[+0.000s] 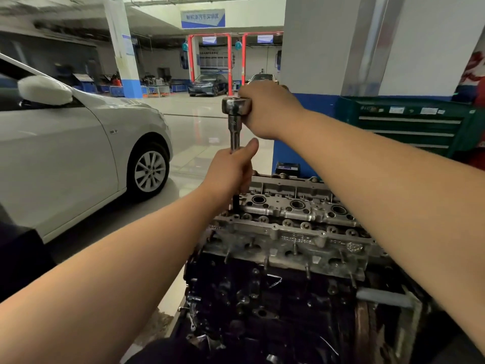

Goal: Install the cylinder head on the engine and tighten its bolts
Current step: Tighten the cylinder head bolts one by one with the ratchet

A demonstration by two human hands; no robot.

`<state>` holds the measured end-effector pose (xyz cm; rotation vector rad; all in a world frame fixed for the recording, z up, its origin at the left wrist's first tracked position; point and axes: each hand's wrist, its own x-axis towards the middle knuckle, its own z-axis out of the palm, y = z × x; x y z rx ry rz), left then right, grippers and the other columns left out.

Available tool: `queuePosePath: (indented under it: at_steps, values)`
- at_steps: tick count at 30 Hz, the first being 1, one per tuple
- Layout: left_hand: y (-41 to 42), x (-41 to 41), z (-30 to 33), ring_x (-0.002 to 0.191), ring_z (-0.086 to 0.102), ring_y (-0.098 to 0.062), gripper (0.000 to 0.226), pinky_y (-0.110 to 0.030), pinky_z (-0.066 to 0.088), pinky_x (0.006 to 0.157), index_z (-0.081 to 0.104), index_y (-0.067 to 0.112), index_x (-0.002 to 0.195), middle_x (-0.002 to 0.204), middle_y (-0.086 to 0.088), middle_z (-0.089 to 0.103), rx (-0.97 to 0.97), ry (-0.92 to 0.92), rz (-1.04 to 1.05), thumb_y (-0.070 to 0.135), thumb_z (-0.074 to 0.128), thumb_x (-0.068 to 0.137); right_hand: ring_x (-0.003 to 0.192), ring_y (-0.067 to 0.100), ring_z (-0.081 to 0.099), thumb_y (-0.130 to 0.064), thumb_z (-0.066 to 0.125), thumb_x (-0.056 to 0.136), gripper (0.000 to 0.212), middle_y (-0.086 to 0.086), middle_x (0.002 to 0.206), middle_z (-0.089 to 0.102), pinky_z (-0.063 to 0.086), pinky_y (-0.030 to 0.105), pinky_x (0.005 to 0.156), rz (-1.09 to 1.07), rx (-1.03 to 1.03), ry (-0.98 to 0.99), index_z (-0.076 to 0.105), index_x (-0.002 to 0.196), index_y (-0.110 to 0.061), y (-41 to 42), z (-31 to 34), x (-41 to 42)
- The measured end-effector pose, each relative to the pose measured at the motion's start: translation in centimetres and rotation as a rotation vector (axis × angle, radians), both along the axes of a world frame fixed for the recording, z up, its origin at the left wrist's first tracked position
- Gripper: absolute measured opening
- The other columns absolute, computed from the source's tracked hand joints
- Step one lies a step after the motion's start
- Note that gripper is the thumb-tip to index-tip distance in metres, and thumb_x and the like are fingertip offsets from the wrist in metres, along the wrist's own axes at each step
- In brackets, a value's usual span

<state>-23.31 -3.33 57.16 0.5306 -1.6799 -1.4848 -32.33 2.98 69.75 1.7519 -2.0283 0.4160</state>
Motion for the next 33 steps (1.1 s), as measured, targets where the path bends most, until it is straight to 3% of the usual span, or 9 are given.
queuePosePath:
  at_steps: [3, 6, 9, 13, 16, 22, 27, 30, 33]
  values:
    - [-1.2, 0.9, 0.3, 0.044, 0.036, -0.020, 0.055, -0.026, 0.032, 0.048, 0.040, 0.025, 0.057, 0.053, -0.004, 0.035, 0.017, -0.007, -0.103, 0.045, 0.062, 0.103, 0.068, 0.026, 0.048, -0.023, 0.052, 0.095, 0.014, 0.004, 0.076, 0.047, 0.040, 0.039, 0.066, -0.306, 0.064, 0.383, 0.050, 0.084, -0.014, 1.4, 0.8, 1.3]
    - [-1.7, 1.1, 0.7, 0.048, 0.045, -0.023, 0.047, -0.029, 0.041, 0.051, 0.046, 0.020, 0.064, 0.056, -0.008, 0.044, -0.035, -0.057, -0.140, 0.042, 0.066, 0.101, 0.057, 0.023, 0.037, -0.019, 0.056, 0.087, 0.024, 0.005, 0.069, 0.044, 0.031, 0.033, 0.053, -0.334, -0.014, 0.537, 0.041, 0.068, -0.017, 3.6, 0.6, 2.2]
    - [-1.1, 0.7, 0.3, 0.047, 0.033, -0.020, 0.043, -0.027, 0.034, 0.047, 0.041, 0.022, 0.071, 0.057, -0.005, 0.034, 0.034, -0.016, -0.126, 0.041, 0.065, 0.102, 0.057, 0.024, 0.039, -0.017, 0.054, 0.089, 0.023, 0.003, 0.068, 0.043, 0.035, 0.035, 0.058, -0.272, -0.080, 0.446, 0.043, 0.069, -0.019, 3.3, 0.0, 1.7]
    - [-0.1, 0.8, 0.1, 0.050, 0.019, -0.019, 0.047, -0.028, 0.022, 0.048, 0.032, 0.025, 0.071, 0.059, -0.002, 0.024, 0.036, -0.025, -0.183, 0.041, 0.060, 0.105, 0.084, 0.029, 0.054, -0.024, 0.052, 0.096, 0.018, -0.003, 0.080, 0.052, 0.041, 0.040, 0.082, -0.022, 0.003, 0.083, 0.048, 0.079, -0.026, 0.8, 0.3, -0.3]
    - [0.3, 0.7, 0.3, 0.047, 0.021, -0.019, 0.048, -0.026, 0.024, 0.047, 0.032, 0.024, 0.069, 0.057, -0.001, 0.027, 0.038, -0.022, -0.129, 0.041, 0.062, 0.103, 0.090, 0.031, 0.059, -0.020, 0.056, 0.095, 0.011, -0.001, 0.084, 0.055, 0.042, 0.036, 0.072, 0.072, 0.016, -0.089, 0.057, 0.084, -0.020, -0.1, 0.0, -0.5]
    - [-0.3, 0.5, -0.1, 0.043, 0.031, -0.019, 0.051, -0.025, 0.030, 0.046, 0.037, 0.022, 0.063, 0.051, -0.002, 0.034, 0.080, 0.055, -0.085, 0.035, 0.065, 0.102, 0.059, 0.024, 0.038, -0.027, 0.055, 0.090, 0.031, 0.002, 0.070, 0.037, 0.039, 0.039, 0.066, -0.290, -0.061, 0.336, 0.036, 0.068, -0.021, 2.5, 0.4, 1.2]
    - [0.6, 0.3, 1.5, 0.047, 0.055, -0.021, 0.029, -0.029, 0.046, 0.044, 0.060, 0.007, 0.084, 0.060, -0.014, 0.059, -0.080, 0.011, 0.235, 0.032, 0.073, 0.094, 0.071, 0.027, 0.044, -0.016, 0.054, 0.091, 0.016, 0.003, 0.069, 0.037, 0.040, 0.040, 0.072, -0.268, -0.090, 0.384, 0.046, 0.077, -0.016, 2.8, -0.2, 1.6]
    - [1.2, -0.3, 2.1, 0.061, 0.045, -0.023, 0.013, -0.034, 0.038, 0.054, 0.057, 0.013, 0.092, 0.074, -0.010, 0.049, 0.051, 0.052, 0.319, 0.022, 0.066, 0.091, 0.090, 0.030, 0.050, -0.021, 0.053, 0.096, 0.006, -0.001, 0.077, 0.046, 0.036, 0.046, 0.089, -0.152, -0.048, 0.305, 0.056, 0.100, -0.024, 0.3, 0.1, 0.8]
    - [1.5, -0.7, 2.0, 0.061, 0.039, -0.023, 0.010, -0.034, 0.032, 0.053, 0.055, 0.013, 0.089, 0.076, -0.010, 0.044, 0.050, 0.068, 0.316, 0.018, 0.064, 0.086, 0.111, 0.028, 0.052, -0.016, 0.055, 0.098, 0.015, -0.004, 0.101, 0.060, 0.038, 0.044, 0.095, 0.137, -0.006, -0.061, 0.066, 0.105, -0.026, -0.8, -0.1, 0.0]
